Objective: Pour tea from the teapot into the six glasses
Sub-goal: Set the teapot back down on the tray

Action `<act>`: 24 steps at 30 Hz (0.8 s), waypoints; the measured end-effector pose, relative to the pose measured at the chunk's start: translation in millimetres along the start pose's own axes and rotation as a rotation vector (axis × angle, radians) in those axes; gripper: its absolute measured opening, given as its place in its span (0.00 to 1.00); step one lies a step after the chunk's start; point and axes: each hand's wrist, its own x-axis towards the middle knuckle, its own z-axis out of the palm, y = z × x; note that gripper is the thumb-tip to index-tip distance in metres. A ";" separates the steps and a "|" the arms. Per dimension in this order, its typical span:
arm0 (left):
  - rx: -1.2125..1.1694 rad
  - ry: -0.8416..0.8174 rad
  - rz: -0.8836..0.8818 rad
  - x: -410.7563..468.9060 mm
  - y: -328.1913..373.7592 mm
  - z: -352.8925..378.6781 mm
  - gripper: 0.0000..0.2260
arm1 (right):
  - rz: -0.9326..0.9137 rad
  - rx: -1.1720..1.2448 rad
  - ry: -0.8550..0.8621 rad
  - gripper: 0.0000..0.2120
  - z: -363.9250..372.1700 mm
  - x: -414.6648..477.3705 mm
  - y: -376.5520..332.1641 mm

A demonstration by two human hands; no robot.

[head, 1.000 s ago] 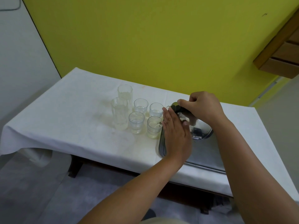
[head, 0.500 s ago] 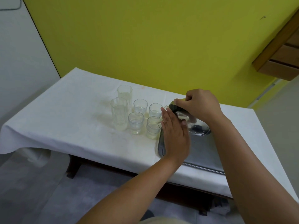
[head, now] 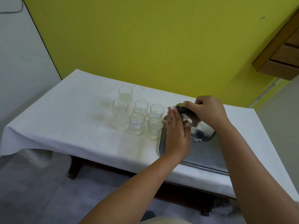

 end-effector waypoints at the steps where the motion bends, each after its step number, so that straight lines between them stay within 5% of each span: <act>1: 0.026 -0.038 0.029 0.1 -2.8 -1.1 0.26 | 0.034 0.056 0.010 0.21 0.1 -2.9 6.7; 13: 0.497 -0.457 0.288 12.3 -14.0 -4.6 0.25 | 0.514 0.757 0.227 0.31 41.5 -46.6 81.7; 17: 0.667 -0.538 0.414 32.5 -22.7 -14.1 0.25 | 0.575 0.851 0.390 0.23 65.1 -58.5 70.2; 24: 0.811 -0.619 0.527 42.8 -35.4 -20.9 0.25 | 0.691 0.928 0.647 0.22 106.1 -73.8 51.8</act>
